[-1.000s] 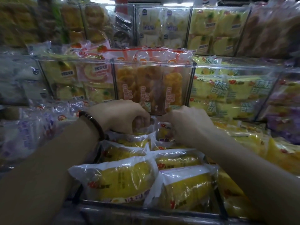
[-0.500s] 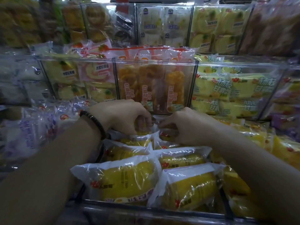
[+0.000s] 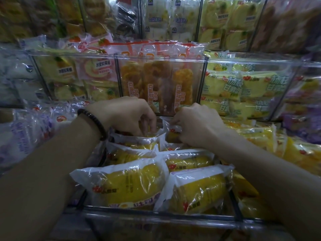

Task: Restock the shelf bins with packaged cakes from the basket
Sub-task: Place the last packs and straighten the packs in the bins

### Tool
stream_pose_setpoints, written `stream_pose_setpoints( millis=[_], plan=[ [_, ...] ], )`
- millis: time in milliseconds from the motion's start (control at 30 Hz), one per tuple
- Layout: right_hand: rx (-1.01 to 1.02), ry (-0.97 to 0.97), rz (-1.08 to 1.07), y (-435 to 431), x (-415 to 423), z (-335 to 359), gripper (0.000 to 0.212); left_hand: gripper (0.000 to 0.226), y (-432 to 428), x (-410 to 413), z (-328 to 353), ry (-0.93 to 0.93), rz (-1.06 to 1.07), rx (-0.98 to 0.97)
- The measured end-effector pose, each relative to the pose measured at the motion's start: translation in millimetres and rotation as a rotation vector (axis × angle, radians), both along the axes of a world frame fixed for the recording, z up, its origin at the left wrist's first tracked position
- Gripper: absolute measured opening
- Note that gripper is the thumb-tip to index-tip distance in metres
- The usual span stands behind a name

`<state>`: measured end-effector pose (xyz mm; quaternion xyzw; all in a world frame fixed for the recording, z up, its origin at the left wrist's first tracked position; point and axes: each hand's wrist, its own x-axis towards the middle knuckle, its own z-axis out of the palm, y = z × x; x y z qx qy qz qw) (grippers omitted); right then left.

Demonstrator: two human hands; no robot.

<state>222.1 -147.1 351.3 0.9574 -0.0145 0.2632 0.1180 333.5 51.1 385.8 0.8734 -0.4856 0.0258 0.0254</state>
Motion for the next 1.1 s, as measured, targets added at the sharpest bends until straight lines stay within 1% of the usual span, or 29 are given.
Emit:
stream_pose_setpoints(
  millis=[100, 167, 233, 333, 400, 467, 533, 600, 633, 700, 733, 800, 867, 967, 1033, 1100],
  plan=[
    [-0.036, -0.009, 0.038, 2.0, 4.0, -4.3, 0.029, 0.034, 1.3, -1.6, -1.1, -0.019, -0.015, -0.011],
    [-0.04, 0.038, 0.079, 0.0, 3.4, -3.8, 0.029, 0.034, 1.2, -1.3, -3.8, -0.04, -0.009, -0.036],
    [-0.029, 0.106, 0.109, -6.2, 0.1, 1.5, 0.035, 0.033, 0.8, -0.4, -6.1, -0.067, -0.005, -0.054],
    [0.029, 0.178, 0.133, -17.2, -2.3, 8.3, 0.049, 0.031, 0.9, 0.9, -7.0, -0.055, 0.006, -0.071],
    [0.081, 0.208, 0.139, -20.1, 0.5, 8.3, 0.053, 0.032, -0.2, 0.9, -6.5, -0.049, 0.016, -0.067],
    [0.08, 0.236, 0.161, -20.7, 3.1, 8.0, 0.055, 0.033, -1.3, 0.2, -6.8, -0.06, 0.026, -0.06],
    [0.123, 0.242, 0.216, -23.7, -2.1, 13.4, 0.06, 0.036, -1.4, -0.7, -5.7, -0.061, 0.006, -0.048],
    [0.179, 0.189, 0.28, -28.4, -14.6, 24.8, 0.066, 0.035, 1.2, -3.5, -3.3, -0.063, -0.04, -0.066],
    [0.194, 0.144, 0.312, -29.7, -22.1, 30.6, 0.063, 0.035, 3.4, -5.9, -1.3, -0.078, -0.064, -0.094],
    [0.235, 0.083, 0.406, -29.8, -32.5, 37.2, 0.044, 0.034, 7.9, -12.1, 4.7, -0.092, -0.118, -0.177],
    [0.255, 0.101, 0.461, -27.3, -35.1, 37.5, 0.035, 0.03, 10.2, -15.9, 8.1, -0.076, -0.146, -0.221],
    [0.238, 0.218, 0.529, -20.1, -35.5, 32.9, 0.029, 0.022, 13.9, -23.2, 14.6, -0.014, -0.162, -0.258],
    [0.211, 0.356, 0.546, -16.4, -32.6, 26.6, 0.029, 0.021, 16.4, -27.5, 17.8, 0.053, -0.113, -0.188],
    [0.236, 0.49, 0.533, -16.9, -31.4, 24.8, 0.033, 0.031, 13.1, -28.1, 15.1, 0.142, -0.018, -0.037],
    [0.234, 0.512, 0.523, -17.4, -30.6, 23.8, 0.036, 0.039, 6.6, -28.4, 11.8, 0.131, 0.02, 0.034],
    [0.228, 0.487, 0.488, -15.4, -29.2, 20.5, 0.038, 0.041, 0.3, -29.1, 8.5, 0.093, 0.034, 0.095]
  ],
)
